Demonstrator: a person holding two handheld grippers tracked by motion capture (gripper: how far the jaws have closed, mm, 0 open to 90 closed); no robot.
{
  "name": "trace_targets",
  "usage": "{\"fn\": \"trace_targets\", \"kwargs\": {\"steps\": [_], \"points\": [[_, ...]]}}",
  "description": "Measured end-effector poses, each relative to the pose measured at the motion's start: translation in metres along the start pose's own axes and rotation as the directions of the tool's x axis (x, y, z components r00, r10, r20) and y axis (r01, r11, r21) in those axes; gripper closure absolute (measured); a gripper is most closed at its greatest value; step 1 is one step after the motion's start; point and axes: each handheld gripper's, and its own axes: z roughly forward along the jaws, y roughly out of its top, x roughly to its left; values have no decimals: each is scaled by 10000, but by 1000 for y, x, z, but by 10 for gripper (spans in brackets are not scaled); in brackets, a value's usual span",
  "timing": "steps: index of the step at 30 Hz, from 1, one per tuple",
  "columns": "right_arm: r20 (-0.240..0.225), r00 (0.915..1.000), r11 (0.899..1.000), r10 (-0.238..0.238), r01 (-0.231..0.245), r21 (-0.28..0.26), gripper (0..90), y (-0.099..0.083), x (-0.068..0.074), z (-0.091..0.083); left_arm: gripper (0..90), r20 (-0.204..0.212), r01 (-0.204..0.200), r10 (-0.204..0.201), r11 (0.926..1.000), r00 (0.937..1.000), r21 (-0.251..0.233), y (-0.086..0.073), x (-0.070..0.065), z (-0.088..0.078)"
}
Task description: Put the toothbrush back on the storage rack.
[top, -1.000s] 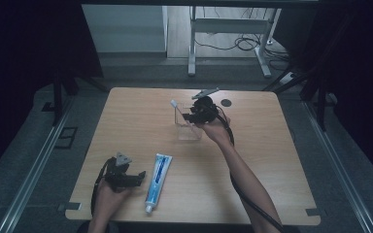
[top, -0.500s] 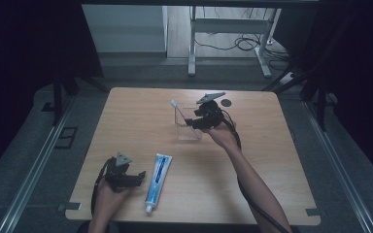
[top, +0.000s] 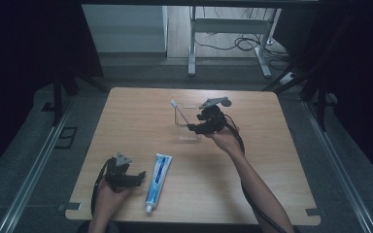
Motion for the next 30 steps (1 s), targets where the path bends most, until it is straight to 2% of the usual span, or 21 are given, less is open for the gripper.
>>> {"fn": "trace_targets", "kwargs": {"steps": [15,22,30], "points": [[-65,10000,9999,-25,25,-116,368,-8,3,-8,116,0,0,0,10000,10000,-2,0,0,0],[-32,10000,9992,33,-35,-399,368,-12,3,-15,116,1,-2,2,10000,10000,-1,0,0,0],[-77,9999,9988,71,-75,-479,357,-24,3,-25,116,0,0,0,10000,10000,-3,0,0,0]]}}
